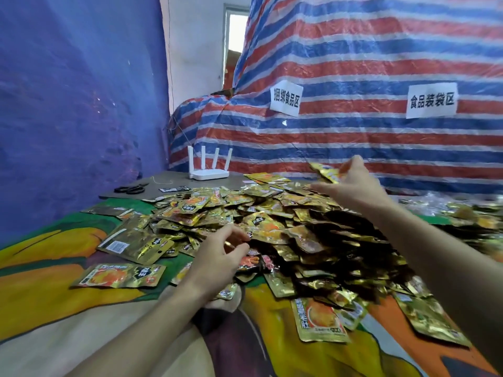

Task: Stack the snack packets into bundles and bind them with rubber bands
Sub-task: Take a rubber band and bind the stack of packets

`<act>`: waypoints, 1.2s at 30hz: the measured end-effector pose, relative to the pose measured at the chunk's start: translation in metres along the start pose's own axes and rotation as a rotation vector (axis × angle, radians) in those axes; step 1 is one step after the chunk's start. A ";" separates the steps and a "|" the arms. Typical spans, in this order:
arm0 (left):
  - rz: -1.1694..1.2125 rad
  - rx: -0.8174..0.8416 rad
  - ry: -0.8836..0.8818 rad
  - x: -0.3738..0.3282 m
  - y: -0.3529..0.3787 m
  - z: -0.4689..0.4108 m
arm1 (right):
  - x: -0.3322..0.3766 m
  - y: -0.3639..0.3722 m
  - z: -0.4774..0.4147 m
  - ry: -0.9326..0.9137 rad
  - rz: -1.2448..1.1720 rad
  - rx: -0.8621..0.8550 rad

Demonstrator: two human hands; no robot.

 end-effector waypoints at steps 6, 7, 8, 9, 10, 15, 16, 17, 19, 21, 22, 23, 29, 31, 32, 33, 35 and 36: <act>-0.019 0.004 -0.004 -0.004 0.001 0.001 | -0.043 0.005 -0.030 0.149 0.513 -0.042; -0.023 0.006 -0.002 -0.004 0.001 0.002 | -0.048 0.015 -0.029 0.167 0.576 0.012; -0.027 0.007 -0.002 -0.005 0.001 0.002 | -0.051 0.022 -0.028 0.173 0.608 0.050; -0.029 0.008 -0.003 -0.005 0.001 0.002 | -0.052 0.027 -0.025 0.168 0.622 0.065; -0.032 0.010 -0.005 -0.004 0.001 0.002 | -0.050 0.028 -0.023 0.162 0.631 0.063; 0.009 -0.067 0.000 -0.003 -0.007 -0.001 | -0.020 0.025 -0.016 0.107 0.737 -0.001; -0.009 -0.106 -0.001 -0.002 -0.010 -0.004 | -0.007 0.027 -0.016 0.046 0.722 -0.028; -0.060 -0.138 -0.010 -0.002 -0.013 -0.008 | 0.008 0.032 -0.016 -0.030 0.698 -0.049; -0.250 -0.163 -0.065 0.001 -0.021 -0.025 | 0.038 0.055 -0.015 -0.192 0.632 -0.004; -0.496 -0.149 -0.127 0.004 -0.033 -0.049 | 0.061 0.091 -0.009 -0.314 0.565 0.188; -0.612 -0.142 -0.147 0.005 -0.041 -0.060 | 0.067 0.111 -0.005 -0.352 0.544 0.312; -0.718 -0.135 -0.157 0.005 -0.049 -0.073 | 0.071 0.130 -0.001 -0.371 0.542 0.424; -0.930 -0.061 -0.331 0.038 -0.073 -0.134 | 0.061 0.187 -0.006 -0.277 0.706 0.725; -0.944 -0.005 -0.400 0.056 -0.069 -0.145 | 0.055 0.194 -0.011 -0.240 0.761 0.758; -0.956 0.026 -0.428 0.064 -0.067 -0.150 | 0.053 0.197 -0.014 -0.228 0.773 0.756; -0.962 0.054 -0.452 0.072 -0.065 -0.156 | 0.051 0.199 -0.016 -0.221 0.771 0.744; -0.987 0.110 -0.489 0.085 -0.064 -0.165 | 0.051 0.202 -0.020 -0.255 0.759 0.694; -0.990 0.145 -0.509 0.091 -0.064 -0.168 | 0.052 0.202 -0.020 -0.284 0.761 0.661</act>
Point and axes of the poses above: each hand's wrist, its own z-axis away from the middle knuckle, its own y-axis out of the palm, x = y × z, the point moved 7 cm from there along -z, towards the middle knuckle, and after that the axes turned 4 degrees about z, right-handed, at the moved point
